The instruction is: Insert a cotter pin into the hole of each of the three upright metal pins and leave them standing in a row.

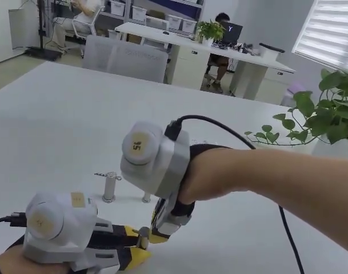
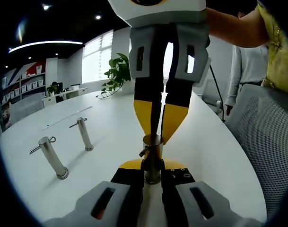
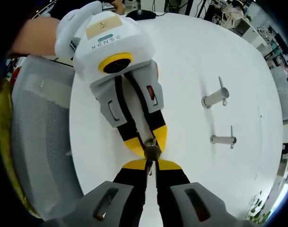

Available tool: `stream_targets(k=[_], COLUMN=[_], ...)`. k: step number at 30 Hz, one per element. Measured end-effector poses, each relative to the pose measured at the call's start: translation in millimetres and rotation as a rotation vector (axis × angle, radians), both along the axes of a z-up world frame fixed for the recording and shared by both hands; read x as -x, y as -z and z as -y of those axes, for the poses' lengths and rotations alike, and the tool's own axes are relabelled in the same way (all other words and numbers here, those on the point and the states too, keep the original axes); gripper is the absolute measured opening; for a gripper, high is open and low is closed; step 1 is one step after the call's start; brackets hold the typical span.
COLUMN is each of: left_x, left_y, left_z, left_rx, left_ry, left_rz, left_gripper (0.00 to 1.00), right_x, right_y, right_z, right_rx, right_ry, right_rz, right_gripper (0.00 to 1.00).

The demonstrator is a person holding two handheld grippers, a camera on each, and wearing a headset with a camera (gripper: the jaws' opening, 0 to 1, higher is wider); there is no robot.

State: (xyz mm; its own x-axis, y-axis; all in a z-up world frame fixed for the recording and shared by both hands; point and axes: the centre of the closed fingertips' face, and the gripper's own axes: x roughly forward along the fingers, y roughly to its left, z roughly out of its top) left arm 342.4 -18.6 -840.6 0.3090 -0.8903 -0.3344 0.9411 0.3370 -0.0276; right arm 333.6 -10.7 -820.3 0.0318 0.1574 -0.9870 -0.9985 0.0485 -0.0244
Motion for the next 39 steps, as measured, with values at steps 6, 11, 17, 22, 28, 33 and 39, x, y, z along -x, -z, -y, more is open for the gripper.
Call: stream_targets(k=[6,11,17,22,28,33,39], left_x=[0.0,-0.3,-0.1,0.3,0.4,0.7,1.1], left_y=[0.3,0.5,0.7,0.8,1.4,1.5,1.7], left_z=[0.2,0.2,0.4,0.3,0.1,-0.2,-0.7], left_rx=[0.002,0.005,0.003,0.004,0.003,0.004,0.006], left_ry=[0.001,-0.001,0.001,0.000,0.000,0.000,-0.001], left_rz=[-0.001,-0.002,0.000,0.000,0.000,0.000,0.000], left_gripper=[0.11,0.11,0.11,0.11,0.11,0.11,0.11], right_x=[-1.0,-0.1,3.3,8.3,11.0,6.5,5.4], right_y=[-3.2,-12.5,-8.1,3.1,7.9,11.7,9.6], right_z=[-2.2,3.2,20.0,24.8,22.1,21.2,16.6], right_rx=[-0.018,-0.034,-0.013,-0.013,-0.018,-0.008,-0.013], right_ry=[-0.009,-0.010,0.002,0.020,0.030,0.022,0.026], right_rz=[0.012,0.021,0.006,-0.011,-0.020,-0.004,-0.001], right_gripper=[0.12,0.14,0.14,0.14,0.13,0.07,0.05])
